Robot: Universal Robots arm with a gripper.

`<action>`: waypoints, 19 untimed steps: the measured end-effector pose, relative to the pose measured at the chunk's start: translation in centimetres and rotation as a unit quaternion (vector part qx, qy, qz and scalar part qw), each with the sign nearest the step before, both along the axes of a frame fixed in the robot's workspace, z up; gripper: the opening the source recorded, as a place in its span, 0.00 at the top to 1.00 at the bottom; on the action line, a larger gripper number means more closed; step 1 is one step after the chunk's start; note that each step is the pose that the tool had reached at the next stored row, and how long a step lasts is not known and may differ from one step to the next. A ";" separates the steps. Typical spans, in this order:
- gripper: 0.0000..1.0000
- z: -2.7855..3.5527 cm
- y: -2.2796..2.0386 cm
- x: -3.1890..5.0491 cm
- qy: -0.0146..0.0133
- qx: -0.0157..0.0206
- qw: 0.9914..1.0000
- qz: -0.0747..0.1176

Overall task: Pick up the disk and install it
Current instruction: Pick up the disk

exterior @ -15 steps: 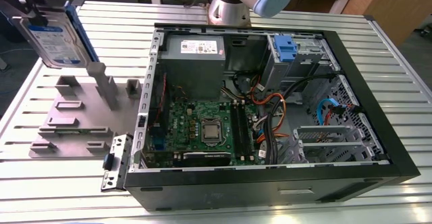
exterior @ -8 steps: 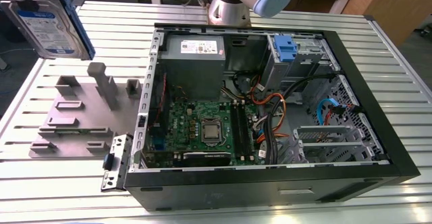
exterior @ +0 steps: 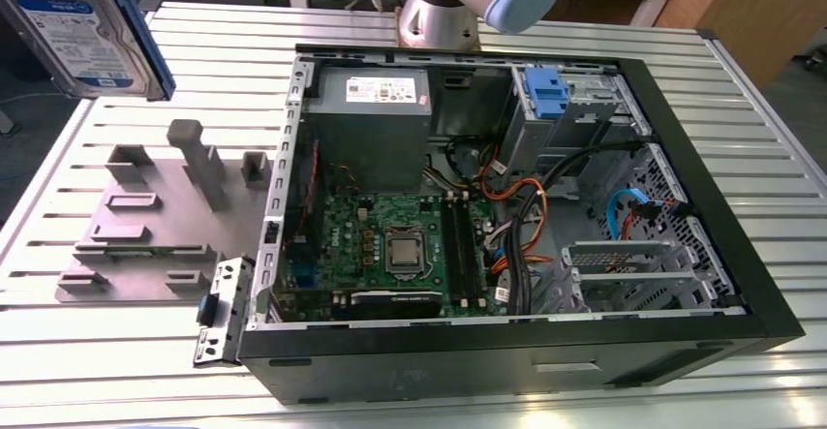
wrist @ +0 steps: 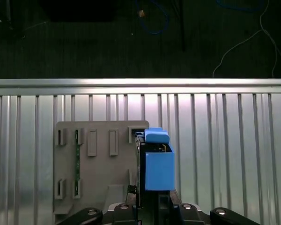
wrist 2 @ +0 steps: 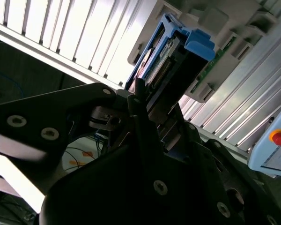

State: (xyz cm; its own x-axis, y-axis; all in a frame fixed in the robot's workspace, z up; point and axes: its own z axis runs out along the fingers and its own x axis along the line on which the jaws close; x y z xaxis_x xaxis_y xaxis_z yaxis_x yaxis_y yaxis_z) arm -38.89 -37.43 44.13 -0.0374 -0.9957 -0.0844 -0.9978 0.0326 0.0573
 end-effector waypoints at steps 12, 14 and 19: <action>0.65 1.05 0.00 0.00 0.000 0.000 1.000 0.000; 0.65 1.05 0.00 0.00 0.000 0.000 1.000 0.000; 0.65 1.20 0.00 0.00 0.000 0.000 1.000 0.000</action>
